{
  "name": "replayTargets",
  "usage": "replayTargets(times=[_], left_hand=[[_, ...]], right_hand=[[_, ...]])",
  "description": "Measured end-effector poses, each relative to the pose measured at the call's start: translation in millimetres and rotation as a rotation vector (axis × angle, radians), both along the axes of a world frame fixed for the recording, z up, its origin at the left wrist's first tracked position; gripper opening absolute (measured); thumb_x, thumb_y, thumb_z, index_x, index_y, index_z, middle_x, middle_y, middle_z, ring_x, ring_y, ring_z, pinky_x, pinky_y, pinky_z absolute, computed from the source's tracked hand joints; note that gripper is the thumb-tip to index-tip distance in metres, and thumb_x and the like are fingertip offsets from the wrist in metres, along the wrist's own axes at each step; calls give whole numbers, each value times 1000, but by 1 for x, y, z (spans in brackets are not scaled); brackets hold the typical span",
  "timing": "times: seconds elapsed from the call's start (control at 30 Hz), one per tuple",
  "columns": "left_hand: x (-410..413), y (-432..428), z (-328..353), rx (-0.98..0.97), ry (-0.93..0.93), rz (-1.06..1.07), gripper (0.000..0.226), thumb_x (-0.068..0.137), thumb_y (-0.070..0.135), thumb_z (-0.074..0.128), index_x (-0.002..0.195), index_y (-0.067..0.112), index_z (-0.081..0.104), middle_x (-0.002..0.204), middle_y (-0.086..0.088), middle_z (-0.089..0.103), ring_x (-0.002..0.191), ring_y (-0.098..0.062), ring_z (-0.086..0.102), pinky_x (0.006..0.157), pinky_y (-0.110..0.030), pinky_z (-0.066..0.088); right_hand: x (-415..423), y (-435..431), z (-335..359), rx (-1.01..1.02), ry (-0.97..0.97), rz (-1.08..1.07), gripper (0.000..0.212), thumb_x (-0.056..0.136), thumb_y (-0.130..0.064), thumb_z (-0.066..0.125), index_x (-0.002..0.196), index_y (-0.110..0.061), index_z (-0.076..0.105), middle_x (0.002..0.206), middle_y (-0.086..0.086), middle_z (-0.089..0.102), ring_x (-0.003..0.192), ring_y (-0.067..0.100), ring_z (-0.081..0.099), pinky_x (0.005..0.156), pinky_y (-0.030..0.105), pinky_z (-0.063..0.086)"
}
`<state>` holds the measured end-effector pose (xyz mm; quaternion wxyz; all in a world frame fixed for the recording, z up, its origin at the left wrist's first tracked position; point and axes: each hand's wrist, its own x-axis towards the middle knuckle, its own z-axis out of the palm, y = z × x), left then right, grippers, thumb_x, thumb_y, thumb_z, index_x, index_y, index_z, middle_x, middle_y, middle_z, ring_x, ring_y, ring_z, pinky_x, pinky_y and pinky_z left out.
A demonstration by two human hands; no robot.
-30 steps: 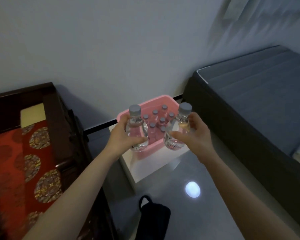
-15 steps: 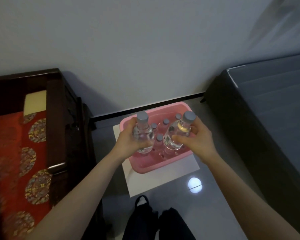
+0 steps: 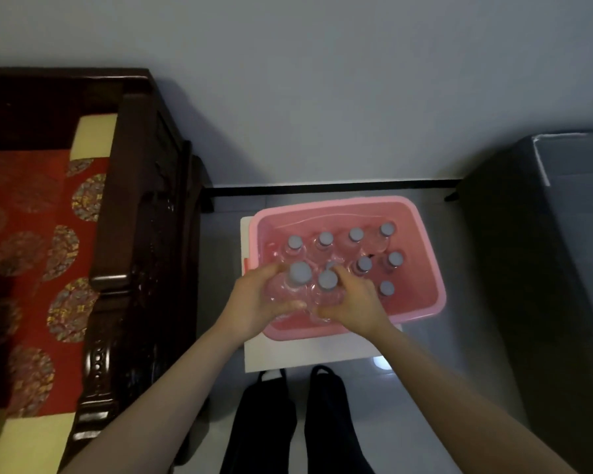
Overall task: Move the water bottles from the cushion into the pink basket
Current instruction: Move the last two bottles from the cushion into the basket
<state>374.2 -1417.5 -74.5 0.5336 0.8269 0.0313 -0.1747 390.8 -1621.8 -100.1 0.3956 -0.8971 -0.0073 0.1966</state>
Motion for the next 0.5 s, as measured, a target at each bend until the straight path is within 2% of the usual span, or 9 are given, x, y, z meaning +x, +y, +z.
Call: replayTargets(times=[0.07, 0.17, 0.27, 0.33, 0.4, 0.5], left_hand=[[1, -6, 2, 56, -79, -26, 58, 60, 37, 86, 113, 30, 64, 105, 32, 57, 101, 21, 47, 89, -11, 39], [5, -9, 1, 78, -125, -16, 51, 61, 38, 82, 110, 36, 66, 100, 36, 58, 100, 20, 47, 88, -21, 43], [7, -6, -7, 135, -158, 14, 45, 62, 35, 81, 105, 35, 68, 99, 36, 55, 98, 19, 46, 86, -23, 42], [6, -3, -11, 203, -182, 18, 40, 64, 31, 83, 101, 33, 70, 98, 31, 57, 96, 6, 47, 84, -24, 40], [3, -2, -14, 273, -180, 12, 37, 64, 29, 83, 98, 33, 71, 95, 26, 57, 95, -6, 47, 82, -24, 42], [1, -4, -12, 384, -184, -34, 35, 66, 27, 82, 99, 32, 70, 92, 20, 60, 93, -10, 49, 76, -27, 48]], right_hand=[[6, 2, -18, -71, 26, 64, 52, 50, -44, 78, 94, -31, 54, 81, -10, 65, 75, 15, 63, 66, 36, 53], [13, 2, -38, -149, 6, 145, 42, 55, -50, 69, 88, -26, 59, 79, -4, 66, 72, 22, 64, 62, 40, 53], [16, 1, -49, -230, 17, 230, 28, 63, -33, 68, 84, -16, 60, 75, 1, 64, 69, 26, 62, 61, 39, 53], [18, -2, -53, -318, 51, 283, 14, 66, -17, 64, 77, -15, 56, 71, 2, 59, 71, 30, 60, 61, 36, 51], [19, -4, -56, -370, 65, 297, 14, 68, -5, 56, 70, -19, 52, 69, 6, 57, 71, 32, 60, 58, 33, 46], [23, 2, -59, -473, 53, 347, 15, 76, -1, 52, 72, -16, 56, 76, 12, 61, 77, 36, 62, 59, 31, 42]])
